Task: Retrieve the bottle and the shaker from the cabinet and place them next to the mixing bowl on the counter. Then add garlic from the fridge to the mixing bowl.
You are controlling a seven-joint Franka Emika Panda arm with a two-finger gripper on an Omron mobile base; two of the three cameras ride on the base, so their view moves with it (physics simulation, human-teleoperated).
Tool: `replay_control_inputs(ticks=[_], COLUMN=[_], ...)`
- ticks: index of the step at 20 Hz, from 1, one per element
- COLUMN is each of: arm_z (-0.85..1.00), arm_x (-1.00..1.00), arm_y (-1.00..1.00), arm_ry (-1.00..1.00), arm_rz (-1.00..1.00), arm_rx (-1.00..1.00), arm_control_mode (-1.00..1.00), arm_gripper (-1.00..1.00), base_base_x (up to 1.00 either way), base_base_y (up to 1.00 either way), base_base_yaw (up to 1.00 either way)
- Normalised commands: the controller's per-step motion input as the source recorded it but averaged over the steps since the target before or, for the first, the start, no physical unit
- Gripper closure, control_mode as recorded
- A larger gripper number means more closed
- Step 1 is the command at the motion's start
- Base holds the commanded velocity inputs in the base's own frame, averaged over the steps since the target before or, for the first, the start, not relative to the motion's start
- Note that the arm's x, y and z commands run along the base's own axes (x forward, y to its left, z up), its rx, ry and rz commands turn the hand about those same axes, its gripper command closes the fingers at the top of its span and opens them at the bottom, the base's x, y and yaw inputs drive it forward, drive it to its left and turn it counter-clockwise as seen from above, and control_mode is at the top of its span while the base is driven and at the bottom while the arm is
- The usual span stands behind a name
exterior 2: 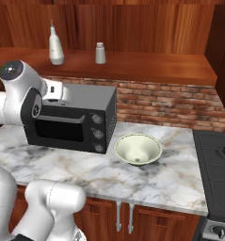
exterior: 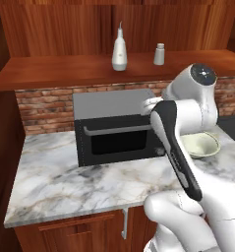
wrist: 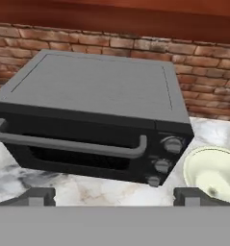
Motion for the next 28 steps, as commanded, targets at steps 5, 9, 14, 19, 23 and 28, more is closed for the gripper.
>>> replay_control_inputs(ticks=[5,9,14,19,23,28], arm_z=[0.51,0.56,0.7,0.77,0.73,0.48], arm_x=[-0.79,-0.19,0.0,0.0,0.04,0.08], arm_y=[0.0,0.0,0.01,0.15,0.25,0.18], arm_ry=[-0.53,-0.35,-0.27,-0.1,0.02,0.06], arm_rz=[0.0,0.0,0.0,0.0,0.0,0.01], arm_rx=[0.0,0.0,0.0,0.0,0.0,0.0], arm_control_mode=[-1.0,-1.0,-1.0,-1.0,-1.0,-1.0], arm_gripper=[-1.0,-1.0,-1.0,-1.0,-1.0,-1.0], base_base_x=[0.0,0.0,0.0,0.0,0.0,0.0], base_base_y=[0.0,0.0,0.0,0.0,0.0,0.0], base_base_yaw=[0.0,0.0,0.0,0.0,0.0,0.0])
